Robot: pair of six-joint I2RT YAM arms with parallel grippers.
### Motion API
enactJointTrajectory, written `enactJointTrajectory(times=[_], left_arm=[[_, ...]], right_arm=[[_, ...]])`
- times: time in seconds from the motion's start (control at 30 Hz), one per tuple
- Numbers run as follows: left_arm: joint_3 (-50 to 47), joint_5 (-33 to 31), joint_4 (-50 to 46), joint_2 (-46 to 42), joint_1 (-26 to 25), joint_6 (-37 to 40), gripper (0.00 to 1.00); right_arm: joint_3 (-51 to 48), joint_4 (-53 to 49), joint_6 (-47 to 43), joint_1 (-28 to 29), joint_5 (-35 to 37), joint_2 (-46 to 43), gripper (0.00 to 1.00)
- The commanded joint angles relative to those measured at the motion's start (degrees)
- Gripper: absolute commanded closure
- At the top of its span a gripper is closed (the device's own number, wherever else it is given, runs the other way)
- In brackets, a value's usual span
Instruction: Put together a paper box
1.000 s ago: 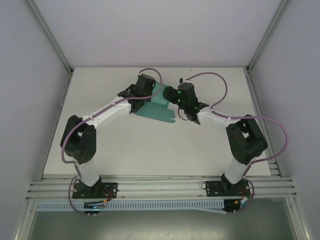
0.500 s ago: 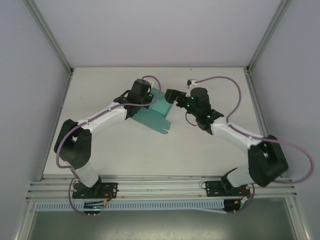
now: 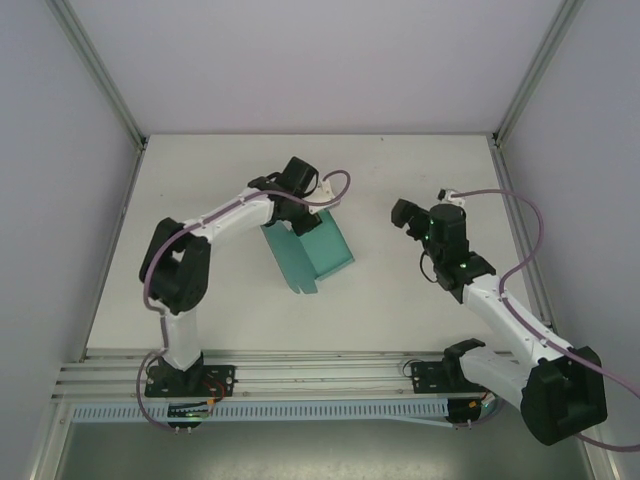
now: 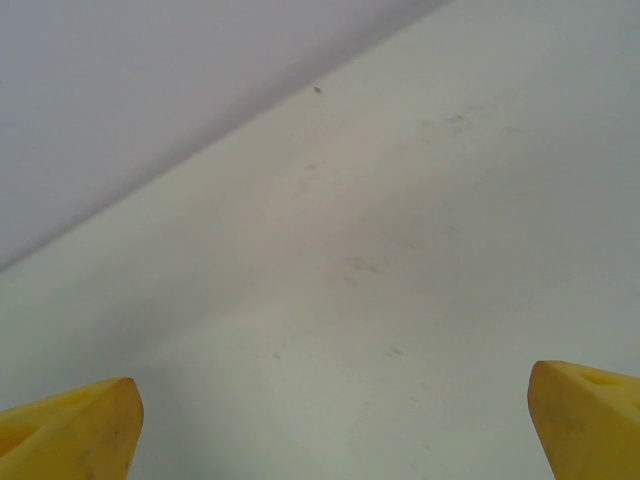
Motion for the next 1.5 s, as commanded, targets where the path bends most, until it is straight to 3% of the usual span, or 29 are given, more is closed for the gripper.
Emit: enactJointTrajectory(times=[0.0,0.3,0.47,0.63,0.67,0.77,0.8,0.97,1.1,1.2,1.37,1.47], left_arm=[[2.98,1.9,-9.41,3.52,-0.72,5.69,1.0],[5.46,-4.3,-9.56,10.49,-2.83,9.28,0.97],[6.73,-1.99,-9.75,11.05,-3.03,7.7,0.65],[6.82,1.11,-8.89,7.61,-3.03,7.89,0.47],[6.91,1.99,-8.78,6.8,-3.03,7.96,0.39],[7.02,3.82,-8.51,4.16,-3.03,7.66,0.02],[6.87,4.12,-7.97,3.05,-3.03,7.31,0.01],[-0.47,2.45,5.78,-7.2,-0.67,-0.81,0.01],[-1.79,-4.85,12.48,-12.43,6.1,-22.52,0.01],[-1.39,-9.98,8.3,-13.34,11.02,-37.12,0.01],[-11.54,-1.31,8.98,-17.69,21.68,-51.81,0.02],[-17.09,-1.68,9.65,-19.51,25.23,-53.91,0.01]], right_arm=[[-0.54,-2.73,1.07,-1.3,0.24,-0.84,0.01],[-1.41,-2.78,1.76,-2.55,-1.18,-0.07,0.01],[-1.82,-2.95,1.83,-2.83,-2.23,0.12,0.01],[-1.13,-3.29,0.1,-2.94,-4.24,0.01,0.01],[-0.93,-3.48,-0.49,-2.98,-4.34,0.04,0.01],[-0.2,-3.33,-3.95,-2.98,-8.46,0.44,0.01],[0.05,-2.9,-6.0,-3.02,-10.45,0.6,0.01],[1.11,1.14,-21.41,-3.05,-22.78,3.09,0.01],[7.51,-2.09,-35.23,-2.86,-34.69,9.89,0.01],[19.58,-15.65,-49.4,-1.15,-46.97,19.57,0.01],[42.43,-42.1,-81.19,8.16,-42.97,39.24,0.01],[55.59,-54.2,-92.06,11.6,-38.23,50.56,0.01]])
